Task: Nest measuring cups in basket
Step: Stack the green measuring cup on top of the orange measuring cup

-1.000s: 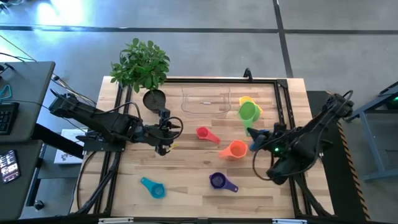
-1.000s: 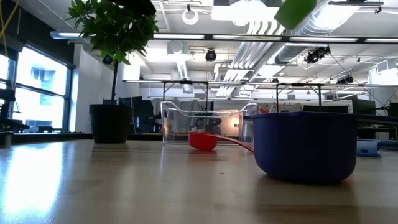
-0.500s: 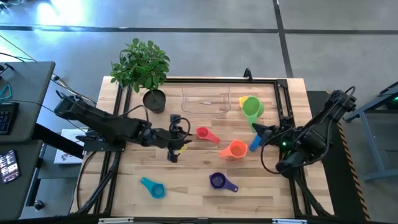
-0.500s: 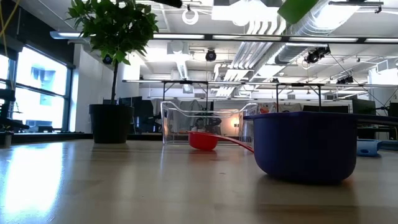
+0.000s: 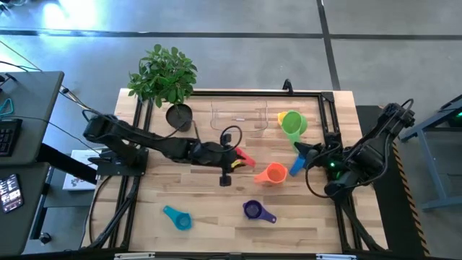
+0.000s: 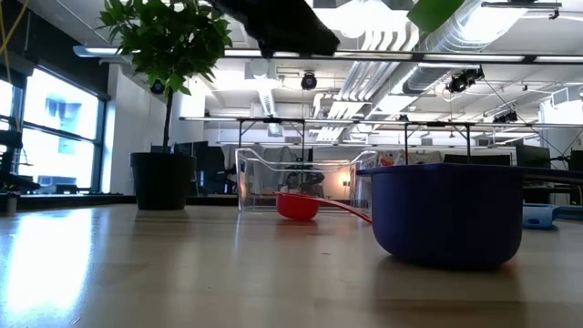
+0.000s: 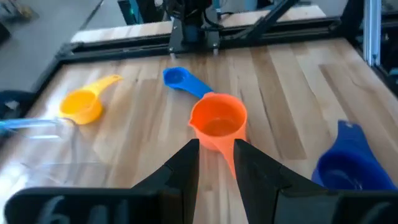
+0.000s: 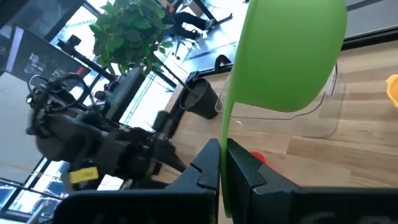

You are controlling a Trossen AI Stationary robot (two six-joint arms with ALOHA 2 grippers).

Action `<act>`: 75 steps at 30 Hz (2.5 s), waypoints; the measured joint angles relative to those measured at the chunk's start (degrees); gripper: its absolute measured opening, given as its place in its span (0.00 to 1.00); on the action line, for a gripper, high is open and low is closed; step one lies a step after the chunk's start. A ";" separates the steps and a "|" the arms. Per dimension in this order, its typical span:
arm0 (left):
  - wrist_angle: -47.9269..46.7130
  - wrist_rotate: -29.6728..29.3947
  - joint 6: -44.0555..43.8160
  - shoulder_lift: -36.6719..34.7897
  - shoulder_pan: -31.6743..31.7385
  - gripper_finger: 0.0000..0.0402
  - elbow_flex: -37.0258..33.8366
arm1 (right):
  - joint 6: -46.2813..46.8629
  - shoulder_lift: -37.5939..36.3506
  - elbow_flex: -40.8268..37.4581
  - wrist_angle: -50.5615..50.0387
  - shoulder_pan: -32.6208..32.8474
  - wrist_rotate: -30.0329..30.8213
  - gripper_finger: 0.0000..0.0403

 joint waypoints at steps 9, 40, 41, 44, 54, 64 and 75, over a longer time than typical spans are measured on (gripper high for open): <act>-0.13 6.55 -7.45 5.76 3.35 0.22 2.56 | -1.30 -0.10 0.00 -0.01 0.00 -1.91 0.00; -10.14 7.46 -10.99 20.90 4.83 0.22 17.40 | -2.84 -0.08 0.00 -0.28 0.00 -4.45 0.00; -10.00 7.50 -11.25 21.55 4.76 0.22 17.40 | -2.84 -0.08 0.00 -0.30 0.00 -4.43 0.00; -10.14 8.01 -12.98 23.23 4.66 0.22 17.38 | -2.84 -0.08 0.00 -0.36 0.00 -4.45 0.00; -10.27 8.51 -14.99 26.47 4.66 0.22 17.38 | -2.84 -0.08 0.00 -0.41 0.00 -4.43 0.00; -10.04 7.88 -14.97 26.45 4.98 0.22 17.38 | -2.84 -0.08 0.00 -0.41 0.00 -4.41 0.00; -8.51 10.70 -17.16 28.64 5.05 0.22 17.41 | -2.84 -0.08 0.00 -0.36 0.02 -3.80 0.00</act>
